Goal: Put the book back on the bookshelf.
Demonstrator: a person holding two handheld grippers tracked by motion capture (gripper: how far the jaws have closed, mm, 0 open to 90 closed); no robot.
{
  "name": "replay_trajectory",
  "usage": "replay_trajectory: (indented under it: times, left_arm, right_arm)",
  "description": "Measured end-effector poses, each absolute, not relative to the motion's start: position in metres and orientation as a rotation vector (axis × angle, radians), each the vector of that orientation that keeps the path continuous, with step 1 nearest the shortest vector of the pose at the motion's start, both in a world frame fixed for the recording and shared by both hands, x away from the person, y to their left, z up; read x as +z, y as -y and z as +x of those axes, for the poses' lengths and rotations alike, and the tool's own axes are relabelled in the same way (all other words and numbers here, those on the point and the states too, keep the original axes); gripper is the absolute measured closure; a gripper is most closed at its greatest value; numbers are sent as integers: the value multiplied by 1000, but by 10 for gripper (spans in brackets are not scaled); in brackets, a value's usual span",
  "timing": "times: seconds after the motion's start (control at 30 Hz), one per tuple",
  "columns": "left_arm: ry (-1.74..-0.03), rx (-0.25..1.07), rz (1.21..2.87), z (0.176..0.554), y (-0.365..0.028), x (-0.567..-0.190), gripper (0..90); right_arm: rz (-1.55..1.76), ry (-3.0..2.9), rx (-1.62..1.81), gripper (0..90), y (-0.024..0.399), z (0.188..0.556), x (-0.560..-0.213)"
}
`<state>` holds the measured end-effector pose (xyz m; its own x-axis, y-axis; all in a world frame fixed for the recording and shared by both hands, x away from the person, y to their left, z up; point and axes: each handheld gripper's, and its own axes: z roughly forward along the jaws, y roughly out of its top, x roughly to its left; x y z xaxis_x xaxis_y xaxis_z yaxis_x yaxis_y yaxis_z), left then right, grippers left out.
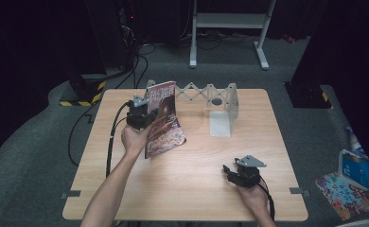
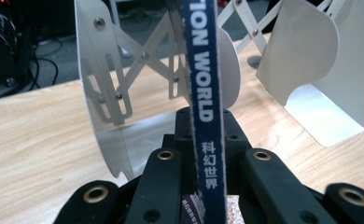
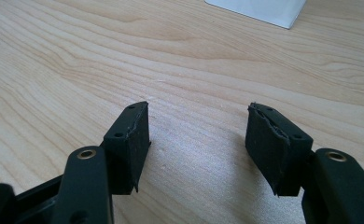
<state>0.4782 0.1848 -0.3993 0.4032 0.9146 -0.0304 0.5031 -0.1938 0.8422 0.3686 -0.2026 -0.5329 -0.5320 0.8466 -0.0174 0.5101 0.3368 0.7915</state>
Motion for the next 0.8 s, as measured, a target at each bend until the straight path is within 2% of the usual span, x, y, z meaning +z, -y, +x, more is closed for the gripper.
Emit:
replay_trajectory:
  times: [0.13, 0.3, 0.8]
  left_arm:
    - [-1234, 602, 1815, 479, -186, -398, 831]
    - [-1221, 623, 1784, 477, -188, -389, 839]
    - [-1114, 789, 1663, 494, -183, -369, 840]
  right_arm:
    - [1191, -2177, 1057, 398, 203, 369, -533]
    - [1195, -2176, 1059, 397, 202, 369, -533]
    - [1193, -2179, 1057, 397, 202, 368, -533]
